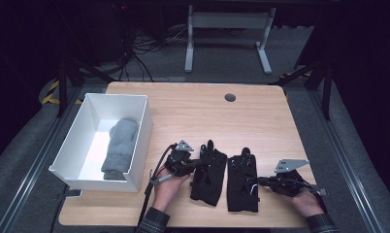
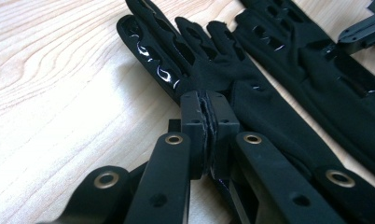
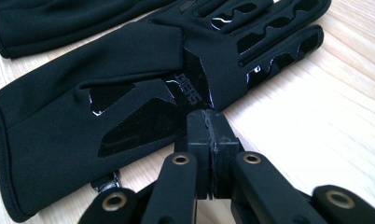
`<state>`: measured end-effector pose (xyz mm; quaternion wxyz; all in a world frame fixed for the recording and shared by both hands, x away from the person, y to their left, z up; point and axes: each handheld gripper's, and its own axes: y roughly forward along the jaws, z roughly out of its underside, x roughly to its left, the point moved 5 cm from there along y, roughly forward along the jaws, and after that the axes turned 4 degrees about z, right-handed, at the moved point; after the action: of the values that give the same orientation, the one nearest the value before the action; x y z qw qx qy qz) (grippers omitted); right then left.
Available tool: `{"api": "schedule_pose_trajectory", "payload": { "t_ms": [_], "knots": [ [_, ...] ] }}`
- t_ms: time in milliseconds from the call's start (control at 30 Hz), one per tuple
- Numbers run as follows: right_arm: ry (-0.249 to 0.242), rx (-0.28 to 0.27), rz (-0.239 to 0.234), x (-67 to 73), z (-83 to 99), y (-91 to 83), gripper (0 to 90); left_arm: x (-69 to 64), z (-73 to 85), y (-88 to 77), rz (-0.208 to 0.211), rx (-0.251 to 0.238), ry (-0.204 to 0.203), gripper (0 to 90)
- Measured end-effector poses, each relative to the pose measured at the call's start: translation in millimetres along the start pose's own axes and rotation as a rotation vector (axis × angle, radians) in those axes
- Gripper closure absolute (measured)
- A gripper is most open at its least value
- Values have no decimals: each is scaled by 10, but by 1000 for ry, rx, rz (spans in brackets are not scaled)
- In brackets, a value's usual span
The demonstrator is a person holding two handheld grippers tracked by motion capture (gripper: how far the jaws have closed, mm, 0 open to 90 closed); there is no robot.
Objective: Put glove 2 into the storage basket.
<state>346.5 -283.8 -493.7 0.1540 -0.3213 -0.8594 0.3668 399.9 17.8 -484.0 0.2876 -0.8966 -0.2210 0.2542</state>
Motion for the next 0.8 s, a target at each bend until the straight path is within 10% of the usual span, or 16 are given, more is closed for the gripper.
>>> {"api": "schedule_pose_trajectory", "payload": {
  "t_ms": [800],
  "knots": [
    [-49,-13,-68,182,-280,247,900,-134,-344,-224,85,-4,58,876]
  ]
}}
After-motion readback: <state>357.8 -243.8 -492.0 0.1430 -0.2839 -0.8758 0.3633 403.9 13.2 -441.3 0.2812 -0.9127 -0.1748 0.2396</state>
